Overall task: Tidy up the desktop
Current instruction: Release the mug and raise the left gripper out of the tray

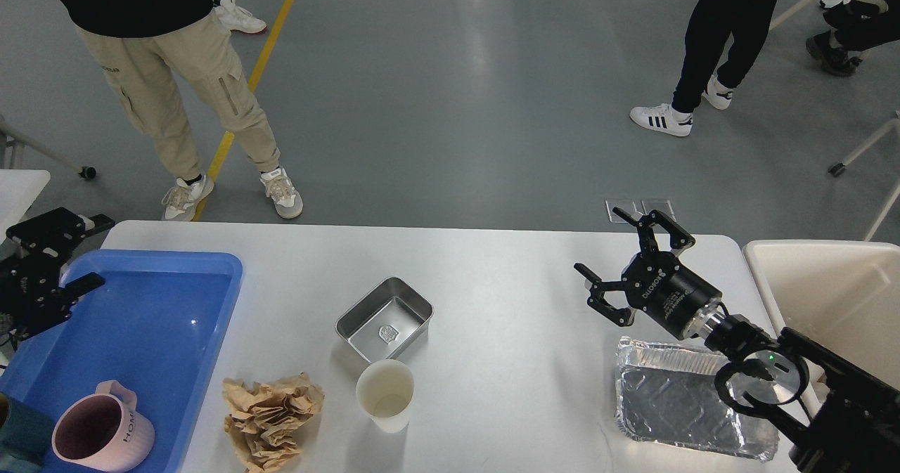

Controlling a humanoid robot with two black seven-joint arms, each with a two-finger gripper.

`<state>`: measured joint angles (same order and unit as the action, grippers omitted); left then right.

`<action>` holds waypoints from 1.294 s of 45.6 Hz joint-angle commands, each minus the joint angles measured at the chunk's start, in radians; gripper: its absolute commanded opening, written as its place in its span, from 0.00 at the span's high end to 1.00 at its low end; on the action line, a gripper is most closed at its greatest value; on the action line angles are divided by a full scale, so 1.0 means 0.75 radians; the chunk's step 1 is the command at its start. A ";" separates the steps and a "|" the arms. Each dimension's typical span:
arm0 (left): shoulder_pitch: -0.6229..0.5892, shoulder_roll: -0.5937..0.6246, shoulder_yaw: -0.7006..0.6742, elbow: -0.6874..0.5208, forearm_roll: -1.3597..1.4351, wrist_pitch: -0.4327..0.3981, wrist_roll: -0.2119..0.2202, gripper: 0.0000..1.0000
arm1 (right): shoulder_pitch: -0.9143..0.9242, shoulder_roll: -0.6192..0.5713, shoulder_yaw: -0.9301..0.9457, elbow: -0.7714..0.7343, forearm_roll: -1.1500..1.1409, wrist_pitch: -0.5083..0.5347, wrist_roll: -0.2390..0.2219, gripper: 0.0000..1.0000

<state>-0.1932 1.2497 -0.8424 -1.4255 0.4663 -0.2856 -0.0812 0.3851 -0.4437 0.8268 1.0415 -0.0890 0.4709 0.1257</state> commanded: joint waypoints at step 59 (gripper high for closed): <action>-0.520 -0.187 0.057 0.074 1.724 -0.548 -0.203 0.03 | 0.000 0.017 0.008 0.018 0.000 0.004 0.002 0.00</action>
<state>-0.5131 1.2338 -0.8232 -1.4099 1.5651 -0.5985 -0.2377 0.3851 -0.4355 0.8320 1.0549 -0.0889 0.4740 0.1275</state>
